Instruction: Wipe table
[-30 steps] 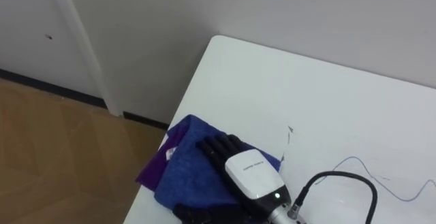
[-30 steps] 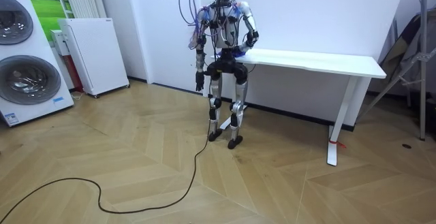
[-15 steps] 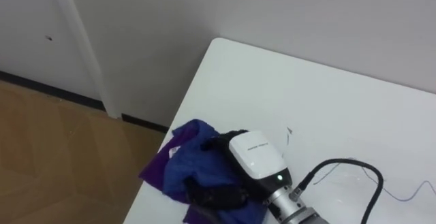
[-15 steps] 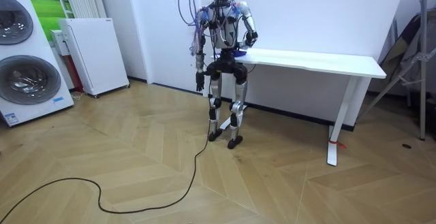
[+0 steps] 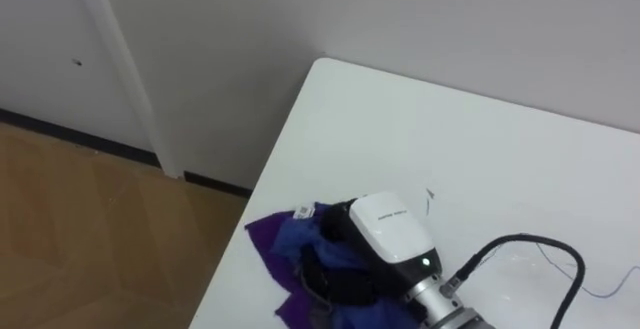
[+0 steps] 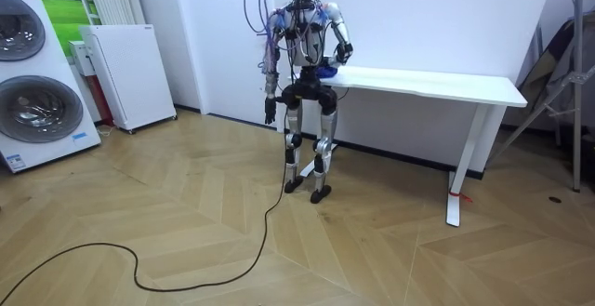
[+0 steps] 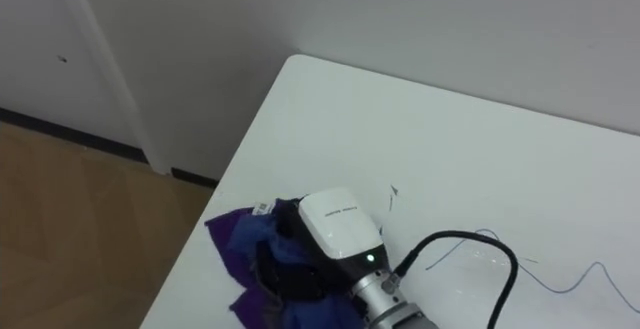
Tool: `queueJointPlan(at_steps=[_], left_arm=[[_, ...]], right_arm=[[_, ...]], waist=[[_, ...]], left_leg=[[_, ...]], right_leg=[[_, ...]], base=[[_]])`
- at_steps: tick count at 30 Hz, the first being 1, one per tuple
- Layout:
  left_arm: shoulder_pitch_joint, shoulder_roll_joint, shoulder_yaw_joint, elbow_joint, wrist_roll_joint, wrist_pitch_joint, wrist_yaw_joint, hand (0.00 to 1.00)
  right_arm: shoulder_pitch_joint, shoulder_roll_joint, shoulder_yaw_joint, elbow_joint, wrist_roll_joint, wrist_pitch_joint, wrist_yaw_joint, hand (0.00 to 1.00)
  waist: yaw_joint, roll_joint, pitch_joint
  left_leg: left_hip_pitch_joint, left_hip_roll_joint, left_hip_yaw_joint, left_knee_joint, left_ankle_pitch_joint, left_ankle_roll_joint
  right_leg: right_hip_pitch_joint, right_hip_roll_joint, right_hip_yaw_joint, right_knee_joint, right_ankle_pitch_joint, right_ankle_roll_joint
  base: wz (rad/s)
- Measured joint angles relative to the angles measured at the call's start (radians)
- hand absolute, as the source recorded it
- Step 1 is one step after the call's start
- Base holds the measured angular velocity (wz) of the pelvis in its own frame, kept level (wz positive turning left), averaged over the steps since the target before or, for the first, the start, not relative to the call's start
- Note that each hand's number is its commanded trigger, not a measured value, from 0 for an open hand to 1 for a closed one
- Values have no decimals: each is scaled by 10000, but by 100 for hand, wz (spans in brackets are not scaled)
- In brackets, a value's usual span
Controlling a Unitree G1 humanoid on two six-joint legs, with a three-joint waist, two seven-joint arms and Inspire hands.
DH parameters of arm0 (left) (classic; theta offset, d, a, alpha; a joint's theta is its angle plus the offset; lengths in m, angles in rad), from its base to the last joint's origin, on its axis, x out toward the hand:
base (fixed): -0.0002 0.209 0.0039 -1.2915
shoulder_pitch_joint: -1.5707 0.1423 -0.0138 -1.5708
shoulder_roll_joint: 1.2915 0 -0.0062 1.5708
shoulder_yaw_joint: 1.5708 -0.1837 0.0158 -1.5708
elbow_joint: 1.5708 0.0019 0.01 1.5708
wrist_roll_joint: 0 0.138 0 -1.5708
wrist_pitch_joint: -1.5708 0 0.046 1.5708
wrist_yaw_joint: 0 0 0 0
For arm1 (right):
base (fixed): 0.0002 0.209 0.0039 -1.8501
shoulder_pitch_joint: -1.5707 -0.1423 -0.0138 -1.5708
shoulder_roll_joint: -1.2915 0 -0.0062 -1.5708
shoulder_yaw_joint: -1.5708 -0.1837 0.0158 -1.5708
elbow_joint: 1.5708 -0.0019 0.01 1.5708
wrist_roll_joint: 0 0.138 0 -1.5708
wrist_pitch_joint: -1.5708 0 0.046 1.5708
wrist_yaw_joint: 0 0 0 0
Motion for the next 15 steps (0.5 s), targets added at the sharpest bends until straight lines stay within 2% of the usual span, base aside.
queueJointPlan(at_steps=[5,10,12,15], left_arm=[[4,25,260,-7,-1,-6,-244,0],[3,42,289,-7,2,-6,-367,0],[6,40,287,0,-6,-4,-373,0],[125,-11,255,13,-9,44,-351,0]], right_arm=[[-143,-84,-734,131,6,137,262,100],[-142,-70,-847,224,58,137,243,100],[-147,17,-848,403,194,140,138,100],[-174,386,-863,913,504,211,-150,100]], waist=[[3,-134,55],[7,-212,94],[37,-190,94],[37,-102,62]], left_leg=[[2,4,43,-1,-1,1],[9,7,56,7,-5,5],[61,6,54,13,-9,9],[126,3,28,26,-19,16]], right_leg=[[-2,-3,10,2,0,1],[3,-6,15,4,0,1],[55,-6,25,4,0,1],[137,-3,26,7,-1,2]], base=[[0],[0],[0],[0]])
